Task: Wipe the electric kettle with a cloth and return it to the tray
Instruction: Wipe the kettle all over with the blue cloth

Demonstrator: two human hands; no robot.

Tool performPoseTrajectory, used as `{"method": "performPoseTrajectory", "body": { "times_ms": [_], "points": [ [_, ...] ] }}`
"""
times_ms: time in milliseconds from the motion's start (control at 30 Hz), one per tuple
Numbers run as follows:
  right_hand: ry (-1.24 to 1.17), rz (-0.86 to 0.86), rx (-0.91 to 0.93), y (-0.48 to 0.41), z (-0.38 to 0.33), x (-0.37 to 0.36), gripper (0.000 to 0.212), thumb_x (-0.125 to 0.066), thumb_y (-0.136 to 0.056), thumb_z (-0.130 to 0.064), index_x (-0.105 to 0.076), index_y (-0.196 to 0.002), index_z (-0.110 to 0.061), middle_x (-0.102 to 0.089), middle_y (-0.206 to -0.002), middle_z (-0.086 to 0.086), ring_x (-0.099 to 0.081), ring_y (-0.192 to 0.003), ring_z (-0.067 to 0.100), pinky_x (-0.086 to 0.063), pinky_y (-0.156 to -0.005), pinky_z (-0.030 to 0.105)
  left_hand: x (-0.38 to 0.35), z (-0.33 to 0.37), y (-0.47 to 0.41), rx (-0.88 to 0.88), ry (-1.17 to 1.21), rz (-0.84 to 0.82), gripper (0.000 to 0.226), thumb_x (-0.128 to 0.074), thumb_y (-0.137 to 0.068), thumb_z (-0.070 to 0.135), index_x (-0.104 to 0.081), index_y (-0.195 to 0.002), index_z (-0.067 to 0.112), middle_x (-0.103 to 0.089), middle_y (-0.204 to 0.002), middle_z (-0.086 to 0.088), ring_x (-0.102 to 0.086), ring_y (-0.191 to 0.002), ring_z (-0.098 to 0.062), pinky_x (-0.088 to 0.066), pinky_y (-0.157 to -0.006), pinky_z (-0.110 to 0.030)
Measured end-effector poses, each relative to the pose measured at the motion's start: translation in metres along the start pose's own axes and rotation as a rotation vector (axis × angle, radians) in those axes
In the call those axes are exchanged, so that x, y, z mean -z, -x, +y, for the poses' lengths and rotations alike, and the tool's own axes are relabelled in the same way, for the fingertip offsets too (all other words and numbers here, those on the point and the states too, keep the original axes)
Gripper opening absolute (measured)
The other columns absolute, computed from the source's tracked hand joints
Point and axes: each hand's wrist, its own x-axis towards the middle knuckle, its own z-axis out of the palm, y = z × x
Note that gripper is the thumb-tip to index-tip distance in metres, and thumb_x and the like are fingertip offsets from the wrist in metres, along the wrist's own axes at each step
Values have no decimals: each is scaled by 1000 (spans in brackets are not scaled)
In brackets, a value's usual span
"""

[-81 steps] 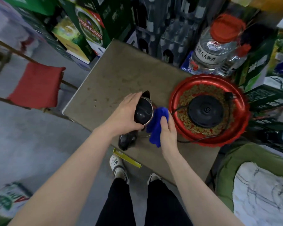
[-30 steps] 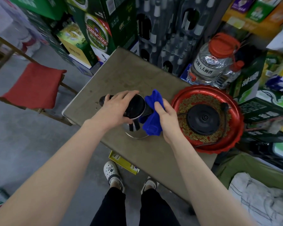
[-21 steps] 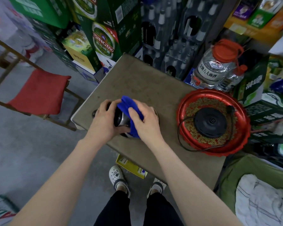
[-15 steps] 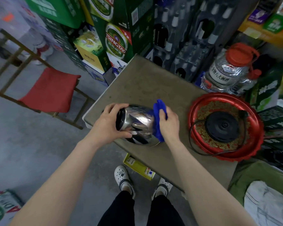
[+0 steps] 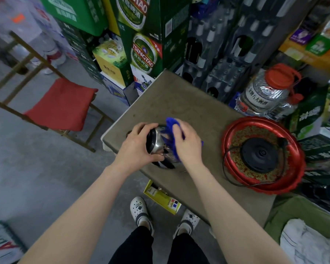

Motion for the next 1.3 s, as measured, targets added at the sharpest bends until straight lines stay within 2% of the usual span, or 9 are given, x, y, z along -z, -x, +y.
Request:
{"method": "performPoseTrajectory", "body": {
  "times_ms": [100,333,500,600,767,967,1133,1233,1300],
  "points": [
    [-14,-40,201,18,2,-2,35,-47,-103,-28,-65,-131,-19,-65,-135,-2,-53,-130,16,-36,-113,28,-5,8,-3,-14,-100,-13,100,-85,-52,49,-38,-138,35,-39,-142,6,-49,-125,-22,-45,-99,-38],
    [-191,9,-743,34,96,39,36,-47,-103,-38,-63,-131,-23,-71,-123,8,-65,-113,32,-51,-99,43,-37,77,-22,-314,-590,-393,103,-85,-63,36,-27,-148,39,-22,-157,1,-20,-146,-28,-45,-103,-51],
    [-585,71,-922,48,115,57,18,-56,-101,-34,-52,-117,-26,-67,-112,5,-68,-103,32,-56,-95,53,-45,104,-46,-584,-812,-577,98,-82,-69,12,-29,-147,39,-15,-162,3,-6,-151,-25,-31,-113,-56],
    [-694,123,-868,46,110,61,23,-57,-101,-33,-53,-123,-34,-68,-122,4,-69,-104,29,-57,-95,52,-35,89,-55,-661,-857,-556,93,-72,-77,2,-26,-149,41,-6,-165,7,5,-152,-24,-16,-120,-50],
    [-754,-7,-606,40,88,52,45,-58,-101,-23,-49,-144,-33,-59,-140,-8,-60,-123,14,-51,-107,42,-13,59,-43,-395,-561,-578,98,-49,-77,-15,-19,-152,40,12,-163,12,23,-149,-20,-3,-122,-44],
    [-586,-136,-522,46,82,32,45,-60,-97,-37,-53,-141,-42,-63,-138,-13,-60,-126,10,-49,-109,44,-43,57,-8,45,-354,-325,114,-73,-75,51,7,-154,33,25,-162,2,20,-149,-34,-14,-119,-59],
    [-414,-97,-406,47,74,33,46,-53,-102,-35,-44,-147,-44,-51,-150,-13,-48,-136,6,-41,-116,35,-54,54,-6,247,-186,-132,121,-79,-64,56,5,-150,48,-22,-154,-17,-40,-134,-41,-41,-106,-49],
    [-186,-89,-98,43,46,23,48,-44,-107,-29,-37,-154,-34,-35,-161,-11,-27,-143,-6,-21,-113,7,-31,38,-19,274,-75,-114,125,-84,-62,50,-5,-156,26,-33,-151,-15,-43,-134,-34,-38,-106,-42],
    [-116,-93,72,36,26,4,44,-42,-107,-26,-44,-151,-28,-36,-161,-6,-27,-145,0,-19,-117,13,-15,24,-22,247,-9,-103,113,-87,-60,44,-25,-150,14,-44,-145,-13,-45,-132,-29,-37,-104,-34]
  ]
}}
